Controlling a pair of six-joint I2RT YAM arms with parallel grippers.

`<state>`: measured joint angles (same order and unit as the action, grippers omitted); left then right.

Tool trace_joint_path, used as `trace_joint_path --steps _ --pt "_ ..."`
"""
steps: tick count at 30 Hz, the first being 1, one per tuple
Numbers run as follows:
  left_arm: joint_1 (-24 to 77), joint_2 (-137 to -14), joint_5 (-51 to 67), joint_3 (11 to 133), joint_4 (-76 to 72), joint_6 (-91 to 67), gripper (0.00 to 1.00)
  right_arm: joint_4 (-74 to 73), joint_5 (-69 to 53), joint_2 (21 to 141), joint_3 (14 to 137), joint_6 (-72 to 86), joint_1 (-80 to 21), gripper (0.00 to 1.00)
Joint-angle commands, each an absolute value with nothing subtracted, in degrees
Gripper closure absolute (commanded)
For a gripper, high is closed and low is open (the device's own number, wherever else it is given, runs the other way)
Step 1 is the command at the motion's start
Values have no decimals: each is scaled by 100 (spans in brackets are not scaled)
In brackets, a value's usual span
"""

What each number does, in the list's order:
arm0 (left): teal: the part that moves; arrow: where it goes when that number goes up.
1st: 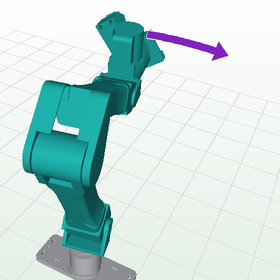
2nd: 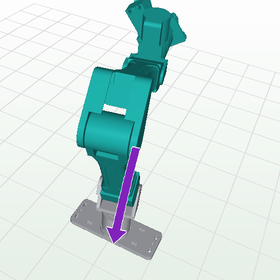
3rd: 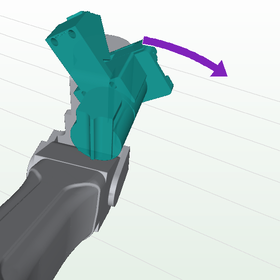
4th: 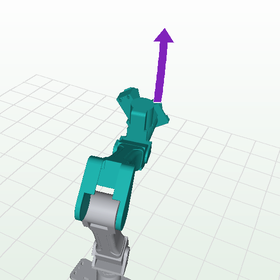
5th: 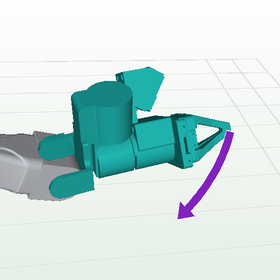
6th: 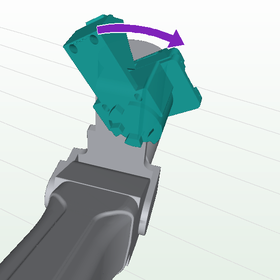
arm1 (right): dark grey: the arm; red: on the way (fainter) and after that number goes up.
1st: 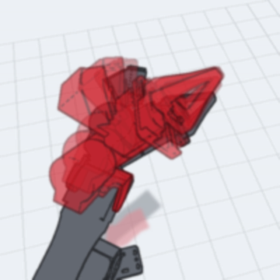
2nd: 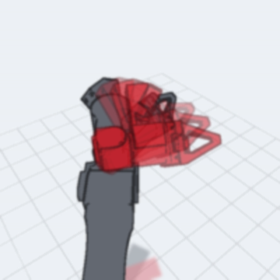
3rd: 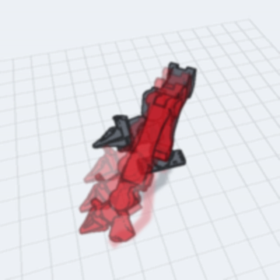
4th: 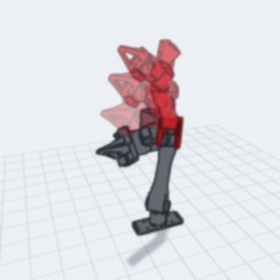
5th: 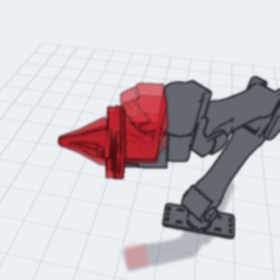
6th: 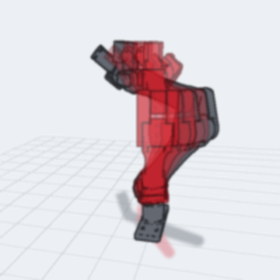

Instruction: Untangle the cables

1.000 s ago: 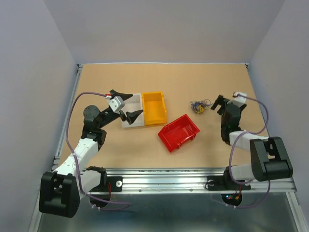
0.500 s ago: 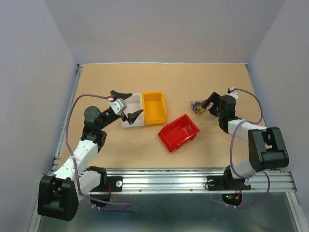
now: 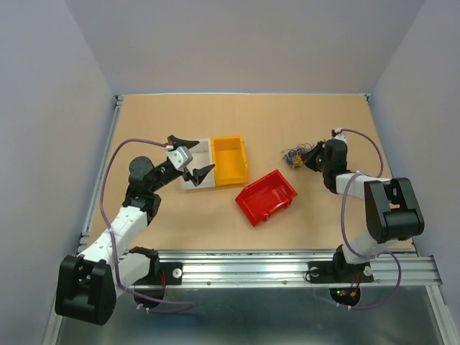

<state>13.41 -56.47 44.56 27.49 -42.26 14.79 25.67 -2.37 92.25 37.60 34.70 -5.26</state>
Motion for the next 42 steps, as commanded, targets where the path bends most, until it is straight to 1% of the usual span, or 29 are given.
trace_joint_path --steps 1,4,5,8,11,12,14,15,18,22,27,31,36,41,42 --pt "1520 -5774 4290 3058 -4333 1617 1 2709 -492 8274 3806 3235 -527 100" --pt "1783 -6002 4053 3268 -4333 1670 1 2200 -405 7929 4111 2972 -536 99" --pt "1880 -6212 3799 3383 -4342 1644 1 2049 -404 7823 4252 2901 -527 99" --pt "2240 -6695 3578 4067 -4307 1399 1 1513 -544 7796 4954 2690 -536 99" --pt "2382 -7521 3639 5007 -4263 1223 1 1406 -1001 7778 5316 2663 -536 99" --pt "2417 -7967 3700 5532 -4237 1004 1 1398 -1089 7796 5517 2724 -536 99" --pt "2426 -8435 3936 6062 -4123 775 1 1406 -1344 7857 5729 2760 -536 99" --pt "2426 -8855 3998 6508 -4079 547 1 1406 -1432 7962 5939 2812 -536 100" --pt "2469 -9472 4192 6959 -4034 326 1 1528 -1827 8252 6134 2848 -554 99" --pt "2584 -9852 4070 7013 -4096 614 1 2108 -2336 8472 5960 2865 -615 99" --pt "2672 -10046 3763 6830 -4218 484 1 2101 -2812 8666 6064 2479 -975 99" --pt "2760 -9862 3560 6522 -4236 510 1 1986 -2778 8596 5933 2031 -1292 100" --pt "2839 -9800 3656 6355 -4228 615 1 2284 -2909 8420 5477 2021 -1441 99" --pt "2918 -9940 3577 6354 -4201 686 1 2470 -3120 8323 5335 2022 -1555 99" --pt "2935 -9984 3551 6381 -4166 668 3 2478 -3155 8288 5326 2013 -1564 99"
